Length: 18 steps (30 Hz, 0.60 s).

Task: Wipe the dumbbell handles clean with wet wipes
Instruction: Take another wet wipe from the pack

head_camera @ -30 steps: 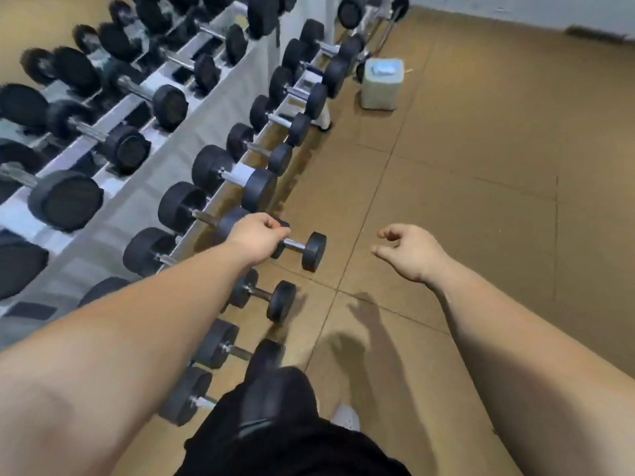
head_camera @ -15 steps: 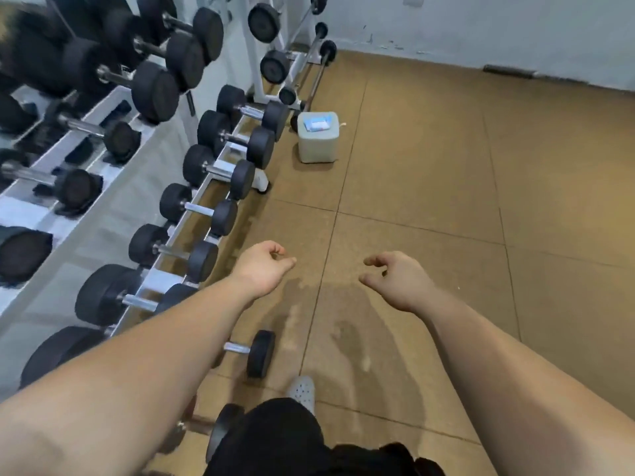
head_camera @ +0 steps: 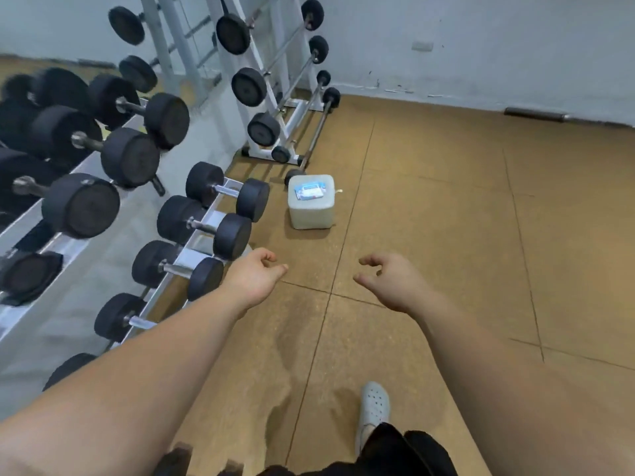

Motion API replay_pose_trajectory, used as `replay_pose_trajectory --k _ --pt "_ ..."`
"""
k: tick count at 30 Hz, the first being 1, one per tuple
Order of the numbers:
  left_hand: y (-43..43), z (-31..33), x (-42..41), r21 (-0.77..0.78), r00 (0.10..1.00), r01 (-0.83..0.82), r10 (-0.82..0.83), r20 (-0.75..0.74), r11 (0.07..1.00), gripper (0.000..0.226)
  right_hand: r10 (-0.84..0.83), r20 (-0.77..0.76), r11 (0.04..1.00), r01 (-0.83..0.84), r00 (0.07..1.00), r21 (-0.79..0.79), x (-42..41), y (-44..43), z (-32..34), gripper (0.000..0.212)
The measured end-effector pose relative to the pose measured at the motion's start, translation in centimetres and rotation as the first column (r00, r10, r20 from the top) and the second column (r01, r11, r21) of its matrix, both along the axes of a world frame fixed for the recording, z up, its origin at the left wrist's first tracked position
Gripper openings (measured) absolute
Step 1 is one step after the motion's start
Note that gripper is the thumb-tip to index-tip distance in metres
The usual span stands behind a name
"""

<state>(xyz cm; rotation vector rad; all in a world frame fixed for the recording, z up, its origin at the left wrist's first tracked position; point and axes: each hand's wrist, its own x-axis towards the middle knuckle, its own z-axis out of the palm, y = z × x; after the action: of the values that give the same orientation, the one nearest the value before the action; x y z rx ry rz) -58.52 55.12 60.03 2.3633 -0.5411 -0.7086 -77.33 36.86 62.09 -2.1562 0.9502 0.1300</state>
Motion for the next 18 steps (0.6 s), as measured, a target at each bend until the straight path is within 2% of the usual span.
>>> replay_pose_trajectory --k 9,12,15,18 --pt "-17.2 -1.0 11.2 -0.002 0.985 -0.137 0.136 -0.107 0.991 0.041 0.195 -0.084 0.981 -0.196 0.977 -0.006 15.6 -20.4 -1.1 0.047" --pt "-22.2 -3.2 17.1 -0.025 0.972 -0.184 0.178 -0.151 0.983 0.042 0.217 -0.101 0.976 -0.217 0.971 0.010 22.8 -25.7 -3.7 0.048" --pt "-27.1 -6.3 24.0 -0.028 0.971 -0.165 0.157 -0.180 0.986 0.044 0.232 -0.120 0.973 -0.232 0.965 0.009 30.5 -30.4 -6.6 0.046" --pt "-31.9 -9.4 31.7 0.021 0.961 -0.177 0.177 -0.212 0.984 0.044 0.246 -0.138 0.969 -0.248 0.959 0.007 38.1 -34.9 -9.4 0.040"
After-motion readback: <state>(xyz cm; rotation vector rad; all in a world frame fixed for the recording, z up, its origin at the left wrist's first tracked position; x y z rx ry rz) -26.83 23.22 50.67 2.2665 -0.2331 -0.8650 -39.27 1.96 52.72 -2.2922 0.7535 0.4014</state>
